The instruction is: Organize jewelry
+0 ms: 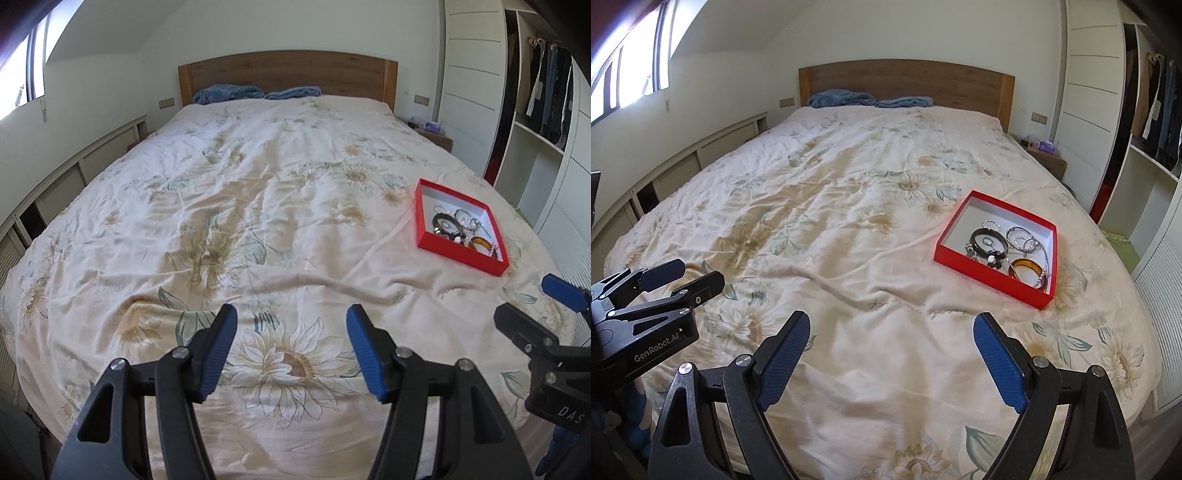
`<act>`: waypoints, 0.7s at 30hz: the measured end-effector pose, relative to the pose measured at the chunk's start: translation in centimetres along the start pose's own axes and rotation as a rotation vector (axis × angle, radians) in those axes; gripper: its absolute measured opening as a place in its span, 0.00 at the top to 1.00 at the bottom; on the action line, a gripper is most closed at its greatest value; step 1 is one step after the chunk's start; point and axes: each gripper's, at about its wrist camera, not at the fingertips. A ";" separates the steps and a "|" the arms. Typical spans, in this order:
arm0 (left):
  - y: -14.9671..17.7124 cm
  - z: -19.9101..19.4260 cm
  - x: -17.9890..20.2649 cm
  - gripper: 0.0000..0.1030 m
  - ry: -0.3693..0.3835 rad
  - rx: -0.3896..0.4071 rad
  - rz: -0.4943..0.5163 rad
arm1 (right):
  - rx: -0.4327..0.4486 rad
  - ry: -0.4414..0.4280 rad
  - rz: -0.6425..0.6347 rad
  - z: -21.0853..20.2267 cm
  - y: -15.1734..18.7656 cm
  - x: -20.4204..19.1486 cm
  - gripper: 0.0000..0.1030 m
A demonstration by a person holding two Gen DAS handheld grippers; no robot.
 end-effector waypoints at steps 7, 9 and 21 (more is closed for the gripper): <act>0.1 2.3 0.6 0.42 -0.002 -0.049 0.012 | -0.038 -0.001 0.017 2.3 0.1 1.0 0.13; 0.1 2.8 0.7 0.42 -0.001 -0.057 0.015 | -0.051 -0.002 0.022 2.9 0.2 1.2 0.13; 0.0 4.0 0.8 0.42 0.001 -0.074 0.009 | -0.102 -0.003 0.032 5.2 0.5 1.6 0.13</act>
Point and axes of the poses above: each gripper's, at about its wrist camera, not at the fingertips, and z roughly the way its jaws point, x to its right, y to its underside, and after that the axes turned 1 degree about x, right-handed
